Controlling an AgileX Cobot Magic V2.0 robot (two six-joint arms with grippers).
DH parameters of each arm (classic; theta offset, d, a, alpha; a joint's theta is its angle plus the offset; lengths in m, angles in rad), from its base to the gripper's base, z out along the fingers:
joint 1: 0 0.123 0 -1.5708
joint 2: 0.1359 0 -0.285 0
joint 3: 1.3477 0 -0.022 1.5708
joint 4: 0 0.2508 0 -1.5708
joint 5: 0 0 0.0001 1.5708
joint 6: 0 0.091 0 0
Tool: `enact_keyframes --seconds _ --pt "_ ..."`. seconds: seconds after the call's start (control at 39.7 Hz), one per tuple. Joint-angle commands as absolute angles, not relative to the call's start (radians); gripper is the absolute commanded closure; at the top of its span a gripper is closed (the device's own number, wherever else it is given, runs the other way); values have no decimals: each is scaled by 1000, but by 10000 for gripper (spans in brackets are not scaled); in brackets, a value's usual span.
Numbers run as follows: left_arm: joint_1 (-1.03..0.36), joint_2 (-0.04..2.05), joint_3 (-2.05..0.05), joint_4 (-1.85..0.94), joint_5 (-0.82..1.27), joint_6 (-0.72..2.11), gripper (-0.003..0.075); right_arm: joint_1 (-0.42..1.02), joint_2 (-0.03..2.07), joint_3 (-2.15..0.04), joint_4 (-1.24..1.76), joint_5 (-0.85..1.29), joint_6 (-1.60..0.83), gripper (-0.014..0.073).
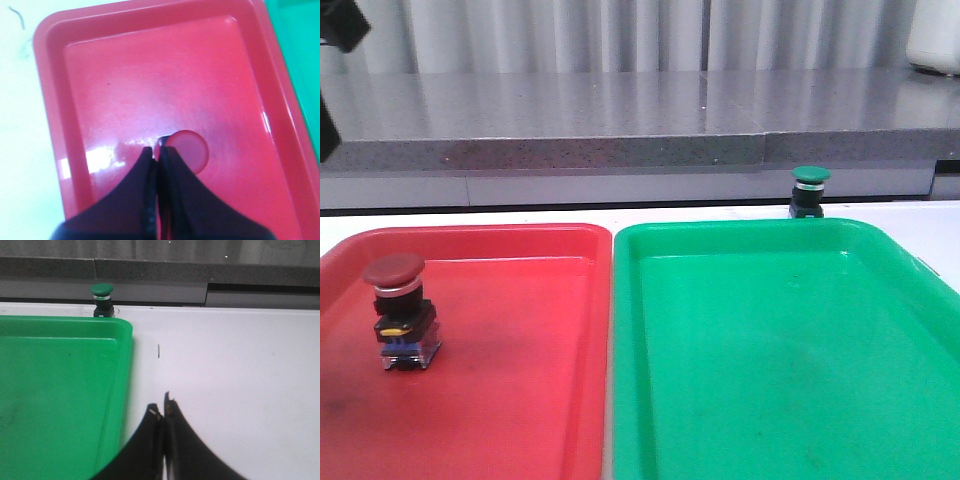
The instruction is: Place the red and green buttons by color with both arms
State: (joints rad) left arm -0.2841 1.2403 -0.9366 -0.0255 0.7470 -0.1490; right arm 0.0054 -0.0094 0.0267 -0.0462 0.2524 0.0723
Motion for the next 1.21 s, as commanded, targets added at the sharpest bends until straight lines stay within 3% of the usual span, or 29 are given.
enact_keyframes --seconds 0.0,0.23,0.71,1.18 --pt "-226 1111 -889 -22 657 -176 740 -1 -26 21 -46 177 68 717" --pt "-116 793 -699 -22 591 -174 740 -1 -26 21 -46 177 68 717" --pt "-116 104 -368 0 357 -172 740 -1 -26 21 -46 177 68 717" --pt "-116 3 -352 0 275 -170 740 -1 -26 21 -46 177 68 717"
